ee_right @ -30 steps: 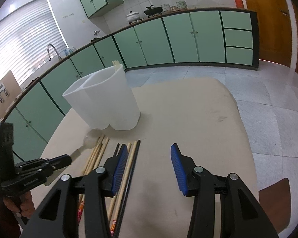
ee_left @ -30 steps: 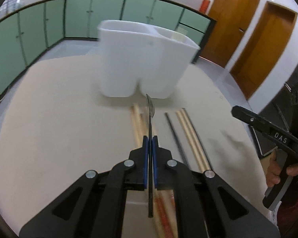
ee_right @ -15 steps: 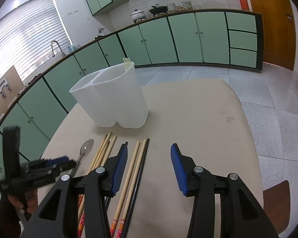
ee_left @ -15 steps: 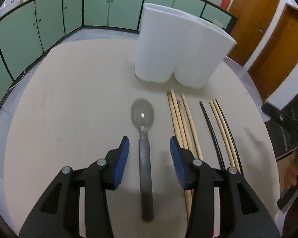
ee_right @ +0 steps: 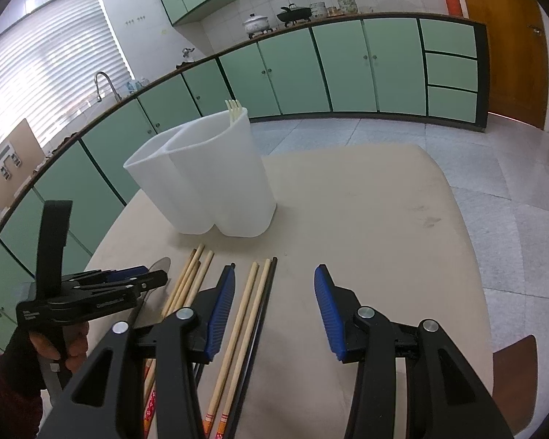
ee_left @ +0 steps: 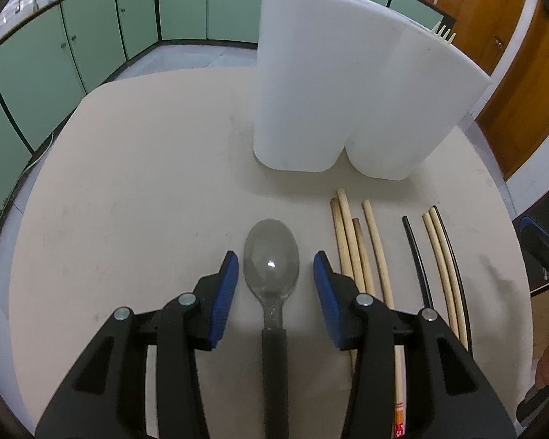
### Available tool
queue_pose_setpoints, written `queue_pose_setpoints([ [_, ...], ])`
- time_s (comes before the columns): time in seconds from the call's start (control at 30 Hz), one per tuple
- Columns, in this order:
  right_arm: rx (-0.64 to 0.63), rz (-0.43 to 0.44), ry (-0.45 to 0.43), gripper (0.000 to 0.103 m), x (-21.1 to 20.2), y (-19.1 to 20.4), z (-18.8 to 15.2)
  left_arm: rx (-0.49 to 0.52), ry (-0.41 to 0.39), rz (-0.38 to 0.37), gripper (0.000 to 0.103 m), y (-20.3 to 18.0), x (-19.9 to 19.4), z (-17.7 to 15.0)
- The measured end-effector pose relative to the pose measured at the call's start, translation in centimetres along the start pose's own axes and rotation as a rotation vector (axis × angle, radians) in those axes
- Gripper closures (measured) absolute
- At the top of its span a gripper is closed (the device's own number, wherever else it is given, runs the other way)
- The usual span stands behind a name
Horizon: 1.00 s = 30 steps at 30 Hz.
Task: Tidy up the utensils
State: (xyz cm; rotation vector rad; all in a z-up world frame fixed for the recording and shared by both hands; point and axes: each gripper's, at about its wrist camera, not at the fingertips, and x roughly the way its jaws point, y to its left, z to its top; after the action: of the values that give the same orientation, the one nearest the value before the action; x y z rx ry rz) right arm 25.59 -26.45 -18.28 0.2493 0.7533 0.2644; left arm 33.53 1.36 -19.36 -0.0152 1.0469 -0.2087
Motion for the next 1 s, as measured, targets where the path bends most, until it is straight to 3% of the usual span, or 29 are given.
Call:
queue_pose_setpoints([
  [0.13, 0.005, 0.000, 0.000, 0.058, 0.2, -0.1, 0.0, 0.010, 0.008, 0.015, 0.072, -0.2, 0.1, 0.3],
  [0.33, 0.012, -0.001, -0.007, 0.058, 0.0, -0.4, 0.1, -0.007, -0.013, -0.017, 0.072, -0.3, -0.6, -0.2],
  [0.67, 0.014, -0.001, -0.015, 0.058, -0.3, -0.3, 0.2, -0.047, -0.217, -0.036, 0.073, 0.0, -6.2, -2.6],
  [0.9, -0.002, 0.007, -0.018, 0.058, -0.7, 0.5, 0.2, -0.068, -0.353, -0.047, 0.075, 0.0, -9.6, -2.0],
  [0.97, -0.006, 0.010, -0.023, 0.058, -0.9, 0.7, 0.4, -0.072, -0.384, -0.067, 0.077, 0.4, -10.3, -1.9],
  [1.0, -0.009, 0.011, -0.026, 0.058, -1.0, 0.8, 0.5, -0.071, -0.404, -0.075, 0.084, 0.3, -10.7, -1.9],
])
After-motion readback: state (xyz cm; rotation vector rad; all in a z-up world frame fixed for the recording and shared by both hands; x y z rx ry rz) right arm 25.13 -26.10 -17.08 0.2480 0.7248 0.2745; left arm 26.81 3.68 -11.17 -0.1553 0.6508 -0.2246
